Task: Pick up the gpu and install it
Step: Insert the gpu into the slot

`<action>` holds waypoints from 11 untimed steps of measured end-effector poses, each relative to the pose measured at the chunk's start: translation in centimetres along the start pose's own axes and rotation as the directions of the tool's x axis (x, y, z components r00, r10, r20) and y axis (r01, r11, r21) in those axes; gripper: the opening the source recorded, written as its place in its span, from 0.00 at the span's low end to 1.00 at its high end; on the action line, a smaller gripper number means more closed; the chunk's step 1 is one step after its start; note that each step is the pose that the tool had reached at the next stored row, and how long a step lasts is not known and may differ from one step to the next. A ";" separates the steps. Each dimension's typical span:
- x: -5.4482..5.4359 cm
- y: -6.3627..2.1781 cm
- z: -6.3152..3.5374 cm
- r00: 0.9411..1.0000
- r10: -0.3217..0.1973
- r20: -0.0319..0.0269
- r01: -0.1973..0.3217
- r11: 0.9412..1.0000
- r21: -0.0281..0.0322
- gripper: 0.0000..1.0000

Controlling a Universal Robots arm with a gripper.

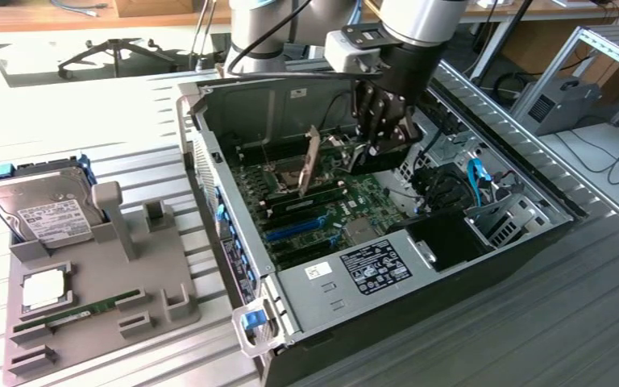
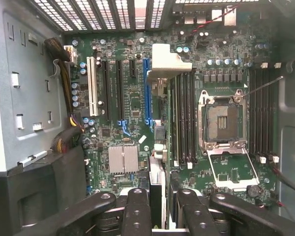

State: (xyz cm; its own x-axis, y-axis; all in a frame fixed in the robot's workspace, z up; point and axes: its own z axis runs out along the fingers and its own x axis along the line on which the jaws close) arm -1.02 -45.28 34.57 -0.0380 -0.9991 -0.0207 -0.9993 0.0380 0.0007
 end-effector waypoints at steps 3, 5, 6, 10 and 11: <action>0.1 0.00 0.01 1.000 0.000 0.000 0.000 1.000 0.000 0.26; 0.2 0.00 0.02 1.000 0.000 0.000 0.000 1.000 0.000 0.26; 0.3 0.00 0.02 1.000 0.000 0.000 0.000 1.000 0.000 0.26; 0.4 0.01 0.03 1.000 0.000 0.000 0.000 1.000 0.000 0.26; 0.5 0.01 0.03 1.000 0.000 0.000 0.000 1.000 0.000 0.26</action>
State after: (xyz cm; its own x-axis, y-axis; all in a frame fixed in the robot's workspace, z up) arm -1.04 -45.76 34.52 -0.0380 -0.9991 -0.0207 -0.9993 0.0380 0.0007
